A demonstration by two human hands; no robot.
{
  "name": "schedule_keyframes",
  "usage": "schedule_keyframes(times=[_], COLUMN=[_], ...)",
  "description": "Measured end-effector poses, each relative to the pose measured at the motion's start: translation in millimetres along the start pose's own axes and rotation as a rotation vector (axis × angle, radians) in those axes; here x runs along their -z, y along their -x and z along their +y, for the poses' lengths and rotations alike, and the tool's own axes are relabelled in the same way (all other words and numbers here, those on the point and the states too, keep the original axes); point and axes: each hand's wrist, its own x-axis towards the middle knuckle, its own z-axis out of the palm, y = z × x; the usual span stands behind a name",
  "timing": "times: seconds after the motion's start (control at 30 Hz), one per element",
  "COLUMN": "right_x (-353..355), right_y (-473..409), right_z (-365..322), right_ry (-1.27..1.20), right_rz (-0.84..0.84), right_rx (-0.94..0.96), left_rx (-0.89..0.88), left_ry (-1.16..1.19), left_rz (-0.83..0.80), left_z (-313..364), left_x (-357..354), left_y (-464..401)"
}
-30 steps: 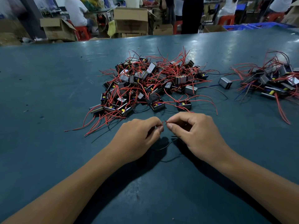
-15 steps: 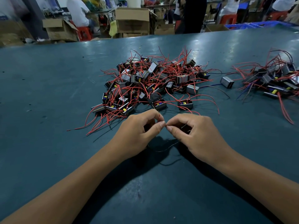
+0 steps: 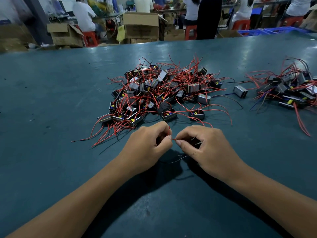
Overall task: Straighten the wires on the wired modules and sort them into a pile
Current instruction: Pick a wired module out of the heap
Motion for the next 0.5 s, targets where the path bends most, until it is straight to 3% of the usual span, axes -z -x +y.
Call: schedule_keyframes(times=[0.33,0.5], right_x=[13.1,50.8], right_y=[-4.0,-12.8], right_z=[5.5,18.6], right_ry=[0.125,0.288], right_rz=[0.057,0.190], right_rx=[0.016,-0.077], left_rx=[0.033,0.002], left_ry=[-0.007,-0.217], left_rz=[-0.017,-0.155], left_z=[-9.0,-10.6], left_x=[11.9,19.7], left_y=[-2.2,-1.4])
